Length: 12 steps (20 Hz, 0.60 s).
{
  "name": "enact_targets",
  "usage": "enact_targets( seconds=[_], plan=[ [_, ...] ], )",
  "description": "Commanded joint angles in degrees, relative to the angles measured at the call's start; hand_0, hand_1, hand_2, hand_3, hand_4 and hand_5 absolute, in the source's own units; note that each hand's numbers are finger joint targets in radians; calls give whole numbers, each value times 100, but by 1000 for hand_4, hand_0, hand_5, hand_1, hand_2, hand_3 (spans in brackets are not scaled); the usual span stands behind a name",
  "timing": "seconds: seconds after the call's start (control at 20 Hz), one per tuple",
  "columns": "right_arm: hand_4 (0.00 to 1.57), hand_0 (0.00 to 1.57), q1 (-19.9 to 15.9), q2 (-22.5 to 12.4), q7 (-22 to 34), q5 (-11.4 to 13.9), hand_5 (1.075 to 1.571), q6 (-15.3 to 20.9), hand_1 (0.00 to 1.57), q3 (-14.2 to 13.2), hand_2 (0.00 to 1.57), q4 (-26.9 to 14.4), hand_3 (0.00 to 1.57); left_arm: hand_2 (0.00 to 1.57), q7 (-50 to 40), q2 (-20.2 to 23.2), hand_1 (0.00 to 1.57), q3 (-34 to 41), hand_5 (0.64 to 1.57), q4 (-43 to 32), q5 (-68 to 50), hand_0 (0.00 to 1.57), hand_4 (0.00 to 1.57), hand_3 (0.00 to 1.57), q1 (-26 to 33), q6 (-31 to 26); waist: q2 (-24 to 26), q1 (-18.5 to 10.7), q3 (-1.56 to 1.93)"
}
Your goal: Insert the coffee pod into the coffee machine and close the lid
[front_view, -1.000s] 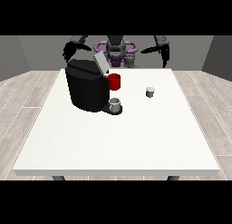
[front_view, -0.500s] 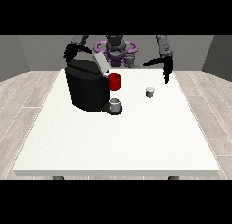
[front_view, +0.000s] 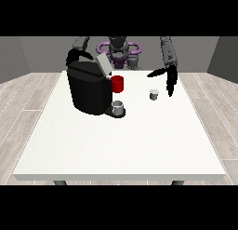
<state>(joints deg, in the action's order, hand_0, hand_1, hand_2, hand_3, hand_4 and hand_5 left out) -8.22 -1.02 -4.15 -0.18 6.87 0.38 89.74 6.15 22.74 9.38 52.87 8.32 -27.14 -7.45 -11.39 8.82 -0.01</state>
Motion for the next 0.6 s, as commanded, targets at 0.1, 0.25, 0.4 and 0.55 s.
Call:
enact_targets(
  seconds=[0.1,0.25,0.4,0.55],
  plan=[
    [392,0,-43,-42,8,32,1571,104,0,-198,0,-488,0,198,44,-3,0,-288,1571,-410,471,0,0,0,-208,40,33,-101,1],
    [407,0,-354,-33,223,69,1571,223,0,-243,0,-632,0,502,-65,-290,105,-583,1571,-505,823,105,0,0,-272,291,127,-176,1],
    [422,0,-389,82,273,355,1571,348,0,66,0,-486,0,718,195,121,647,-152,1571,-1133,663,647,0,349,-630,82,-110,-65,-2],
    [410,0,-422,-88,284,173,1571,148,0,-101,0,-441,0,820,396,49,758,-271,1571,-1330,994,758,0,513,-562,518,-256,57,-2]
  ],
)
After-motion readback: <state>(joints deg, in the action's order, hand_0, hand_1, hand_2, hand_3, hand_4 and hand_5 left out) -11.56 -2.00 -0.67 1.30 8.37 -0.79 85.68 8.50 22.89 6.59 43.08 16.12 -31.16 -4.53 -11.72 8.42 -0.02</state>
